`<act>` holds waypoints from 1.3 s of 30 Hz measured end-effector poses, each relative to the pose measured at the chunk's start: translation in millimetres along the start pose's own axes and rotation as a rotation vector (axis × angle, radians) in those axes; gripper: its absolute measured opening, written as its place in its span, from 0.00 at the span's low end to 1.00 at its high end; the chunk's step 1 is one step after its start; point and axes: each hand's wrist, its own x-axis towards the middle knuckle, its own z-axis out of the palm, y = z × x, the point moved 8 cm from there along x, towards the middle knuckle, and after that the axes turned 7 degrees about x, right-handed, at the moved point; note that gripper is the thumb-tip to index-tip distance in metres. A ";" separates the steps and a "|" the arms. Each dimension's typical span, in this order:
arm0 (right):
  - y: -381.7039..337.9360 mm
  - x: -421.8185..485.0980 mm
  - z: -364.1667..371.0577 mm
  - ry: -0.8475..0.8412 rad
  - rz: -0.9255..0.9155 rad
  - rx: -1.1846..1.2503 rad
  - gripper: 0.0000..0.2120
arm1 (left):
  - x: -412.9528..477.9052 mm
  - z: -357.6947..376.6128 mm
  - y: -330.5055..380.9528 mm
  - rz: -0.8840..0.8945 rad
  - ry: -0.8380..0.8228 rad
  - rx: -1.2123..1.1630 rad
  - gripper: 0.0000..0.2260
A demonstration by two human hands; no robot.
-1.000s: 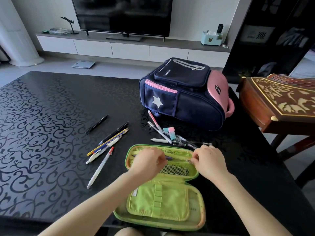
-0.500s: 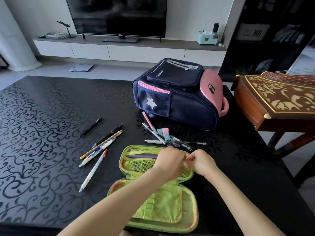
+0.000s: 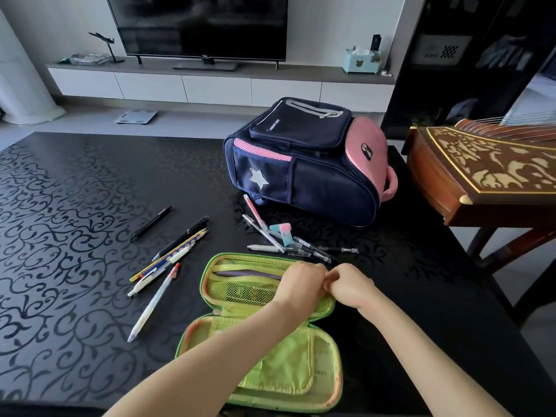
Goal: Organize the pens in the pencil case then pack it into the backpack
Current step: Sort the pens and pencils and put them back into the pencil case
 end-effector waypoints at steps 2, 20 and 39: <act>-0.6 -0.7 -2.2 0.037 -0.056 -0.015 0.09 | -0.7 -0.3 2.4 -0.014 -0.018 0.029 0.05; 2.0 -18.6 -8.2 0.301 -0.232 0.372 0.15 | -3.9 -10.9 -22.3 -0.178 0.019 -0.062 0.04; -4.7 -0.8 -36.7 0.431 -0.264 0.152 0.08 | -98.9 -35.8 -188.7 -0.550 0.123 -0.176 0.09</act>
